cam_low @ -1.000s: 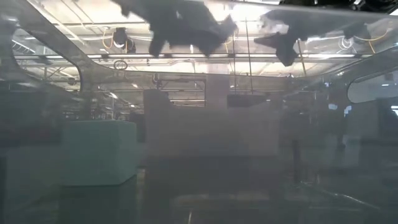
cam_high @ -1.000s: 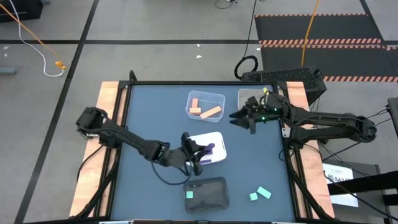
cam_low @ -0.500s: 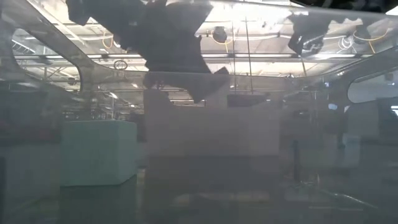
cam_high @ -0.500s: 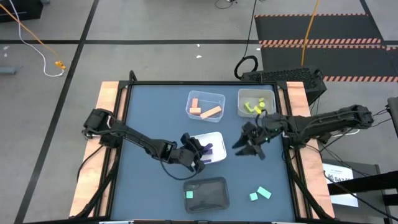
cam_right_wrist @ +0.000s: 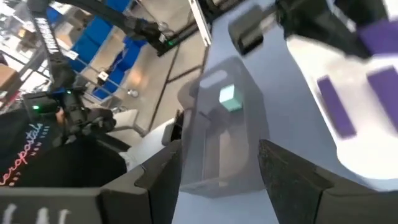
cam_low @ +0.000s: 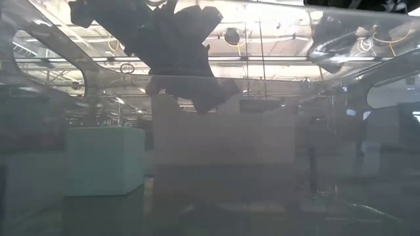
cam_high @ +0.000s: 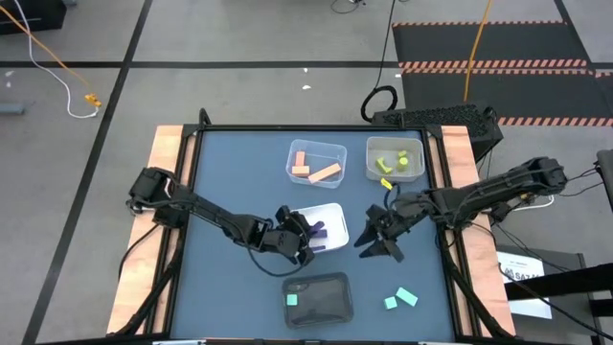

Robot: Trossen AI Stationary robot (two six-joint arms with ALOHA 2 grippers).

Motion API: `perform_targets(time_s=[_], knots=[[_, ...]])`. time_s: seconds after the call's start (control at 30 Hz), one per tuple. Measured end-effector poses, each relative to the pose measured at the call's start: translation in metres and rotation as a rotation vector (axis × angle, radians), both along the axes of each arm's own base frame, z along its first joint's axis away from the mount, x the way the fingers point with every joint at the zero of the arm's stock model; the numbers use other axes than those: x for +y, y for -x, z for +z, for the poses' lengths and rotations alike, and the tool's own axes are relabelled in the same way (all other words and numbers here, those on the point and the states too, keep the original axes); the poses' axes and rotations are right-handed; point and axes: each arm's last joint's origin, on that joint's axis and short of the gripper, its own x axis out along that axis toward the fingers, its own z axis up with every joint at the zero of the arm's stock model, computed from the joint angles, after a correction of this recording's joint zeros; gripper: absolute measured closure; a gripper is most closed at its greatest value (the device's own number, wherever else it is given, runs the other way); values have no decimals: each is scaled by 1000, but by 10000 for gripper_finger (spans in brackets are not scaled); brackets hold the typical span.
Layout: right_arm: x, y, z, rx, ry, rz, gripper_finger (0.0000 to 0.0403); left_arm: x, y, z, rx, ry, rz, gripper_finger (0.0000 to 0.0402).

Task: Sort & place blocks by color
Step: Put the purple rectangle block into the white bin, then put the light-blue square block into the transparent black bin

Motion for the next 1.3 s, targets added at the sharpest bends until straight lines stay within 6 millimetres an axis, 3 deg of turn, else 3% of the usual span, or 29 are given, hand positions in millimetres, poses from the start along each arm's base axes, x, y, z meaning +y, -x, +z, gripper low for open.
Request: perform_targets(time_s=[0.47, 0.73, 0.97, 1.17, 1.3], knots=[[37, 15, -7, 142, -47, -75, 202, 0, 1, 2, -10, 23, 16, 226], [70, 34, -11, 209, -65, -26, 202, 1, 5, 23, -52, -7, -20, 175], [93, 46, -25, 143, 166, -9, 202, 3, 14, 53, -117, -40, -60, 170], [98, 39, -21, -100, 470, 22, 202, 5, 21, 73, -171, -36, -66, 173], [101, 40, -22, -91, 512, 87, 202, 0, 26, 79, -202, 10, -60, 172]])
